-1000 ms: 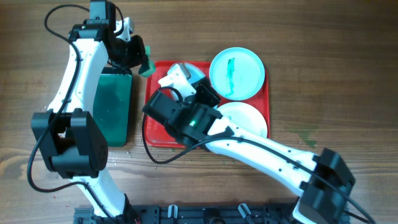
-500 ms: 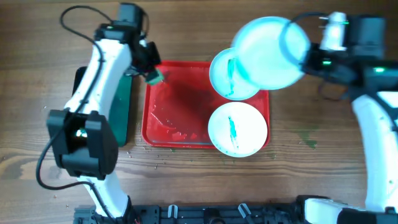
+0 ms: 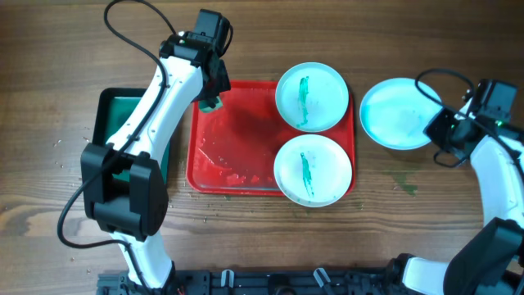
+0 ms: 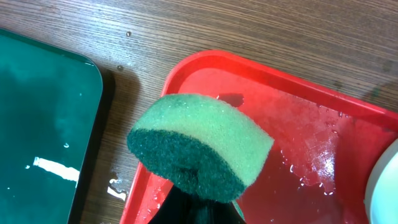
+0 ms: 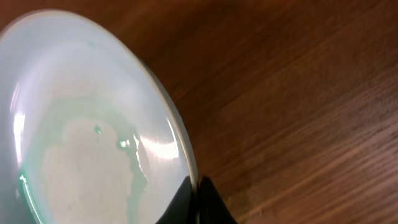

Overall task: Clean dirty plates on tray and stack at the side
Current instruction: 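Lift the cleaned plate with the right gripper and carry it right of the tray, then release the plate on the table and grip the bottom-right plate rim with right gripper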

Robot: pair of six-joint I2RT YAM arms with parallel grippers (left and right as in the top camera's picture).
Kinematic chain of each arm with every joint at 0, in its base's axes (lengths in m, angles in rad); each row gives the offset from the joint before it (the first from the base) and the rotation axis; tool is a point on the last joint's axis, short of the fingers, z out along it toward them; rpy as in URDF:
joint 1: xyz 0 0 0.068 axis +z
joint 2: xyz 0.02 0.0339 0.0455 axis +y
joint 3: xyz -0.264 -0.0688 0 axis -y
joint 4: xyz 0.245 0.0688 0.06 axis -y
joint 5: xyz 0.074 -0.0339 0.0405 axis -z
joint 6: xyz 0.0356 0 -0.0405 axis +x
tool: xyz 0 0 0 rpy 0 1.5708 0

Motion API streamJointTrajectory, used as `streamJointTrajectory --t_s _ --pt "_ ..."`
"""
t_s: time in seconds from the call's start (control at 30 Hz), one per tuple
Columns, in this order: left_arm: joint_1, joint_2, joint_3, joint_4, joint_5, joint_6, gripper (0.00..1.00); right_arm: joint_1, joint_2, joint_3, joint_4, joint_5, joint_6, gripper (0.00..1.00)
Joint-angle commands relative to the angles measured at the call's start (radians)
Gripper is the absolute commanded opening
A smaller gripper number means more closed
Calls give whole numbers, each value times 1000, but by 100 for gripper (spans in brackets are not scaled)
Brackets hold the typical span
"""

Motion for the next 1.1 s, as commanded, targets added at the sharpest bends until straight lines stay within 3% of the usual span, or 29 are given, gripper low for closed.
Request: streamJointTrajectory --t_s 0.0,0.17,0.3,0.37,0.47,0.63,0.87,1.07 --pt "-3 9 -2 3 -31 -24 4 -4 5 -67 87 50 39 4" --pt "-3 9 -2 3 -31 -24 4 -4 5 -137 151 69 53 5" --pt "-3 9 -2 4 -31 -23 4 -4 5 -142 138 71 51 25" --pt "-3 9 -2 3 -31 -23 4 -4 5 -125 114 45 48 31" --pt "-3 9 -2 4 -31 -23 4 3 -13 -27 3 -126 -5 33" --pt "-3 9 -2 14 -31 -23 4 94 -47 80 -144 -254 -31 33" --pt "-3 9 -2 14 -31 -23 4 336 -23 27 -264 -273 -33 33" --pt "-3 9 -2 15 -31 -23 4 449 -10 -76 -261 -227 -8 32"
